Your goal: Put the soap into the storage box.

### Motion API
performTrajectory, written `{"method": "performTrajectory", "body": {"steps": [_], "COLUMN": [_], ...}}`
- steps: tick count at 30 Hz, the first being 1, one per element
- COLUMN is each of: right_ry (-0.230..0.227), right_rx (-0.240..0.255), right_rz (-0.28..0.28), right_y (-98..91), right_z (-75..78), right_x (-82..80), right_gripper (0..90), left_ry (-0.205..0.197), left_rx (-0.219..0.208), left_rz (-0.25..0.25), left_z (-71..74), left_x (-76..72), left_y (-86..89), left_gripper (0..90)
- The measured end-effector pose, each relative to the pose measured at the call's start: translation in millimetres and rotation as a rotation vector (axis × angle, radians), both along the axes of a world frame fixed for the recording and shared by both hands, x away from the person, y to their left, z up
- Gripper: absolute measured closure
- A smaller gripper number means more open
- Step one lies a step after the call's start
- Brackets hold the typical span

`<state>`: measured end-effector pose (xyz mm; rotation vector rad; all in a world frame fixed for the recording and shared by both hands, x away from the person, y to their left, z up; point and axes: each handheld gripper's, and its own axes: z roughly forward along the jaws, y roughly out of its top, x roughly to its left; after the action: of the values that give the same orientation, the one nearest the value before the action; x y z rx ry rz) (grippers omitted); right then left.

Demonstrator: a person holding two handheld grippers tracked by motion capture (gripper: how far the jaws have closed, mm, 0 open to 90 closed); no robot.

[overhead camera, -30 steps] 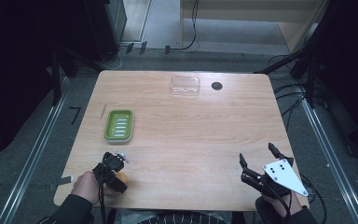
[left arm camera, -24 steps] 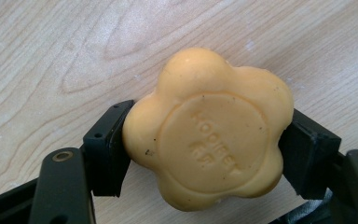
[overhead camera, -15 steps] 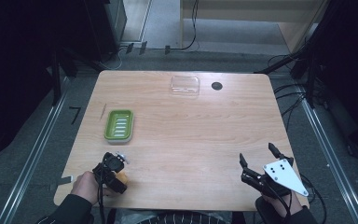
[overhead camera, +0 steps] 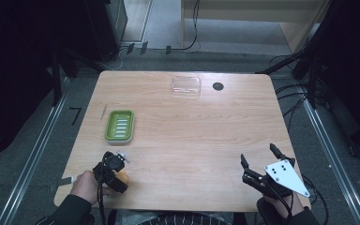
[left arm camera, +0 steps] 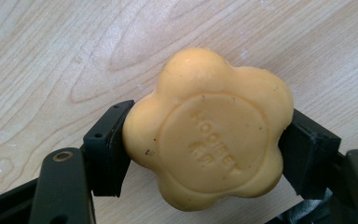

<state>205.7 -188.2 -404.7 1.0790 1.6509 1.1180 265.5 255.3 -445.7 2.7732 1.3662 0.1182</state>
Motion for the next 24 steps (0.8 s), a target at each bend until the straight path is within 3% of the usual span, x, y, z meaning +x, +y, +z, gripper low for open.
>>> {"method": "performTrajectory", "body": {"steps": [16,24], "right_ry": [0.0,0.0], "right_rx": [0.001,0.0], "right_rz": [-0.001,0.0], "right_y": [0.0,0.0], "right_z": [0.0,-0.1], "right_x": [0.0,0.0], "right_gripper": [13.3,13.3], "left_ry": [0.001,-0.03], "left_rx": [0.012,0.005], "left_rz": [-0.002,0.005], "left_z": [1.4,4.2], "left_x": [24.1,34.0], "left_y": [-2.6,-4.3], "left_gripper": [28.2,28.2]}}
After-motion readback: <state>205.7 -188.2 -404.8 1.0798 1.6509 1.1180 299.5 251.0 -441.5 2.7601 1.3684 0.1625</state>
